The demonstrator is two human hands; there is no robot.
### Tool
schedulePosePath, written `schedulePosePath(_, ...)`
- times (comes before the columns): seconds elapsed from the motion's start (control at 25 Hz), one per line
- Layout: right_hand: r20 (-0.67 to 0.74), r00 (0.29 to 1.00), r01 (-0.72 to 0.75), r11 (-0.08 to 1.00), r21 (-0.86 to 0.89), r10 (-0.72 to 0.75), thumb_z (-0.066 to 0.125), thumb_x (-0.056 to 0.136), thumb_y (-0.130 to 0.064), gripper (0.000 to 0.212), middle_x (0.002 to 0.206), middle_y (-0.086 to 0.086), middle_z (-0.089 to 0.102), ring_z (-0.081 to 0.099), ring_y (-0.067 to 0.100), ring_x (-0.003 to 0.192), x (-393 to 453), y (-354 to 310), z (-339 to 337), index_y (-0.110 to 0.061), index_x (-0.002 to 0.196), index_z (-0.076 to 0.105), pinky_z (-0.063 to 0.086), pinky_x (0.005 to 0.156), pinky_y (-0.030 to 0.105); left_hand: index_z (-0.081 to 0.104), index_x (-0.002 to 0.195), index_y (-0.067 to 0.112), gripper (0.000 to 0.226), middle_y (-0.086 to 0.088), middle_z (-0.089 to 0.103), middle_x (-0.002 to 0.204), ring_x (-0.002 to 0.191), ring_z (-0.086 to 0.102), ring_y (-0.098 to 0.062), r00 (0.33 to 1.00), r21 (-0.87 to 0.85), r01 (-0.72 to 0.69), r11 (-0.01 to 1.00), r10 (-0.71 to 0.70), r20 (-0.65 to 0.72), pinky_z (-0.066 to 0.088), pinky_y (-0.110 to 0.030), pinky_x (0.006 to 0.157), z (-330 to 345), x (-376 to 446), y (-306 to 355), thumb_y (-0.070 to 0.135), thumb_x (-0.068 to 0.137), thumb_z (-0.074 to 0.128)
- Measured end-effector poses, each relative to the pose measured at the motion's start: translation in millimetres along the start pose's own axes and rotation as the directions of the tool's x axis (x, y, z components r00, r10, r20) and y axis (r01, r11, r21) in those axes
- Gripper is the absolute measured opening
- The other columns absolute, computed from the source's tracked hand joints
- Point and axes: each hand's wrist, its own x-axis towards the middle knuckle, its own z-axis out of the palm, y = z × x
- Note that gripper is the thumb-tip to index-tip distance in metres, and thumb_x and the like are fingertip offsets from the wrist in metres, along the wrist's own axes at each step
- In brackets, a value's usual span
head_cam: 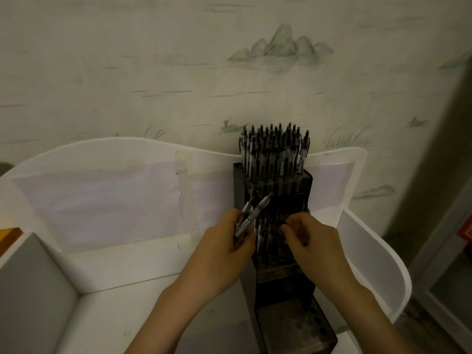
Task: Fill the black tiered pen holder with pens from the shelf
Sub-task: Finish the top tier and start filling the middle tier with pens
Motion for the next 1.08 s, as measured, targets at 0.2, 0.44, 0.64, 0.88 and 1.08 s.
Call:
schedulePosePath(0.2,0.077,0.995,-0.065,0.996,-0.068,0.07,0.069,0.089,-0.025,0.009,0.076,-0.02,0.06,0.059,-0.009,0.069,1,4,-2,-0.022,0.096,0.066,0.043,0.063,0.0,0.045,0.08,0.023,0.017,0.012,0.051,0.06,0.048,0.042,0.0,1.0,-0.015,-0.002,1.0,0.002,0.003,0.036,-0.014,0.048,3,1,1,0.021,0.093,0.056)
schedulePosePath(0.44,-0.107,0.994,-0.001,0.993,0.116,0.013,0.074,0.082,-0.027,0.013,0.075,-0.018,0.068,0.063,-0.004,0.074,-6,-21,-17,-0.032,0.094,0.071,0.045,0.065,0.002,0.044,0.078,0.022,0.02,0.012,0.049,0.06,0.048,0.041,0.001,0.999,-0.056,-0.004,0.998,0.007,0.038,0.034,-0.011,0.047,11,1,4,0.022,0.093,0.056)
schedulePosePath(0.64,0.079,0.995,-0.087,0.877,0.473,0.057,0.07,0.086,-0.016,0.017,0.073,-0.013,0.072,0.064,0.0,0.063,0,-41,-23,-0.031,0.089,0.075,0.05,0.06,0.013,0.047,0.08,0.025,0.016,0.012,0.051,0.06,0.049,0.042,0.001,0.996,-0.096,0.002,0.995,0.007,0.094,0.032,-0.011,0.045,19,2,13,0.02,0.093,0.055)
schedulePosePath(0.88,-0.037,0.982,-0.099,0.667,0.739,0.187,0.063,0.088,-0.005,0.019,0.08,0.012,0.075,0.073,0.026,0.071,12,-38,-46,-0.016,0.083,0.077,0.059,0.066,0.027,0.048,0.082,0.021,0.016,0.015,0.049,0.057,0.047,0.042,0.002,0.997,-0.082,0.017,0.996,-0.011,0.073,0.031,-0.007,0.046,15,4,11,0.019,0.094,0.057)
schedulePosePath(1.08,-0.345,0.936,0.112,0.861,0.497,0.077,0.07,0.085,-0.006,0.015,0.072,-0.001,0.074,0.07,0.016,0.065,16,-30,-60,-0.021,0.084,0.071,0.057,0.066,0.02,0.054,0.087,0.02,0.012,0.019,0.048,0.053,0.045,0.04,0.002,0.999,-0.112,0.035,0.993,-0.034,0.015,0.03,-0.01,0.045,12,7,10,0.02,0.098,0.049)
